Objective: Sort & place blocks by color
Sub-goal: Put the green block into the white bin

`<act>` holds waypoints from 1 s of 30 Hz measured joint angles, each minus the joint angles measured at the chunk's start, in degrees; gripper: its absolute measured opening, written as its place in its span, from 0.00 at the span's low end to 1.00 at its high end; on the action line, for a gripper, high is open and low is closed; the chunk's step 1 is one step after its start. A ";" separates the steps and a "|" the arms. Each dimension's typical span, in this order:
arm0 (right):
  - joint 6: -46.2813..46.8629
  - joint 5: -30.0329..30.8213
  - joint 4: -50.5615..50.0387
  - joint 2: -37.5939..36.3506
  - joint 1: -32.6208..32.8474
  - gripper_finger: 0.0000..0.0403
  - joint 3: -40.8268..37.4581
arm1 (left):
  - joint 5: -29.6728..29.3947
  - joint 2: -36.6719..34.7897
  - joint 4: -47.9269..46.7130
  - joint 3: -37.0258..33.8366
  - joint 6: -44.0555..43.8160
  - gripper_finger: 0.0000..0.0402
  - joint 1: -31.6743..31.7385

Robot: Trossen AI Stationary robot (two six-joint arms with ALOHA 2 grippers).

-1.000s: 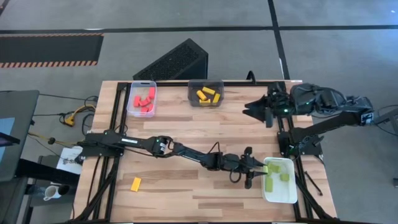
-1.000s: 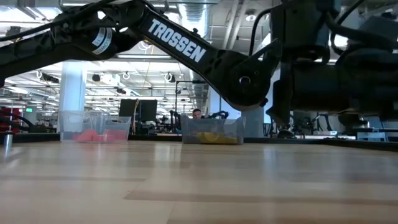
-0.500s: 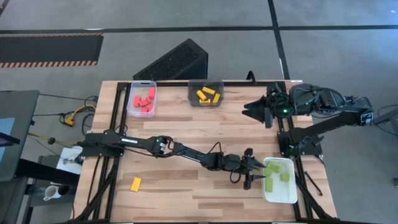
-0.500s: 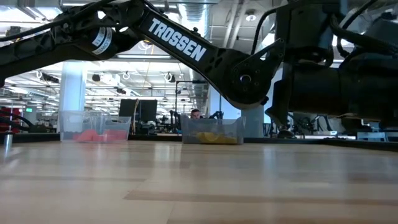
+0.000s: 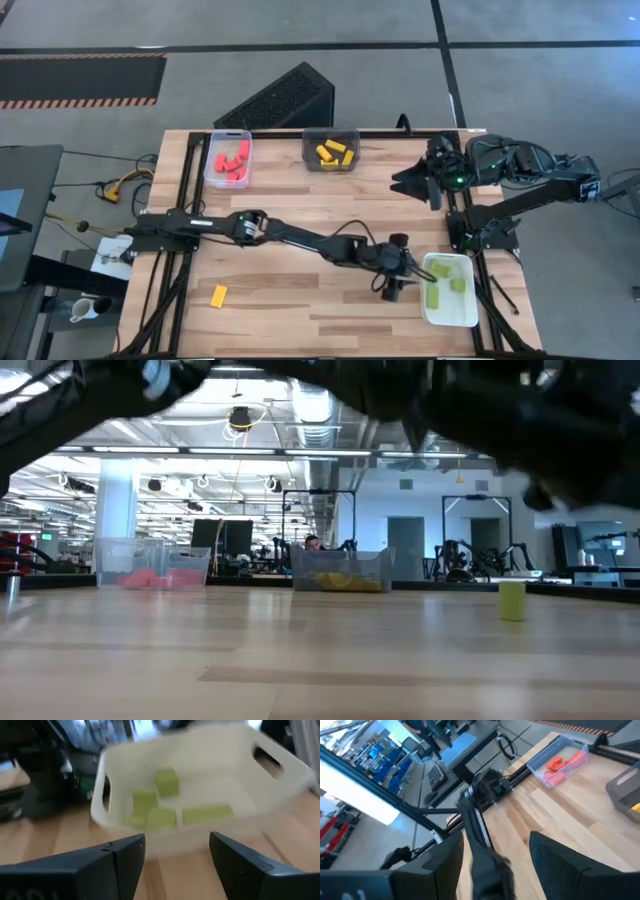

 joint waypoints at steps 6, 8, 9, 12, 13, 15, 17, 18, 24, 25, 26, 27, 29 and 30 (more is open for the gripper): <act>-2.05 -0.54 -0.24 -0.37 0.00 0.62 0.00 | 0.17 -6.92 -29.47 -0.05 0.83 0.53 0.04; -2.97 -0.52 -0.03 -0.46 0.00 0.62 0.02 | 0.11 -8.58 -37.27 -0.08 1.00 0.53 0.27; -3.38 -0.52 -0.04 -0.46 0.00 0.62 0.02 | -0.20 -9.16 -39.64 -0.04 1.60 0.53 0.32; -4.50 -0.50 -0.25 -0.65 0.00 0.62 0.02 | -2.06 -9.21 -42.83 -0.27 2.67 0.53 0.55; -4.67 -0.50 -0.10 -0.75 0.00 0.62 0.02 | -2.09 -8.99 -43.53 -0.38 2.82 0.53 0.61; -4.83 -0.50 -0.09 -0.76 0.09 0.62 0.02 | -1.59 -8.56 -43.23 -0.40 2.99 0.53 0.61; -5.12 -0.50 -0.25 -0.68 0.29 0.62 0.02 | -1.60 -8.56 -43.13 -0.38 3.01 0.53 0.65; -5.56 -0.48 -0.27 -0.69 0.55 0.62 0.02 | -1.99 -8.56 -42.94 -0.38 3.01 0.53 0.69; -6.18 -0.48 -0.20 -0.70 1.38 0.62 0.02 | -2.38 -8.56 -42.05 -0.38 -1.87 0.54 2.02; -6.18 -0.48 -0.20 -0.72 1.38 0.62 0.02 | -2.22 -8.56 -42.30 -0.38 -5.08 0.54 2.35; -6.18 -0.48 -0.20 -0.72 1.38 0.62 0.02 | -1.53 -8.56 -42.59 -0.38 -8.42 0.55 2.70; -6.16 -0.48 -0.20 -0.72 1.38 0.62 0.02 | -0.46 -8.56 -42.92 -0.38 -11.19 0.55 3.00; -6.18 -0.48 -0.22 -0.72 1.38 0.62 0.02 | 0.63 -8.56 -43.24 -0.37 -17.09 0.55 3.59; -6.18 -0.48 -0.22 -0.72 1.37 0.62 0.02 | 0.62 -8.56 -43.52 -0.38 -20.32 0.55 3.71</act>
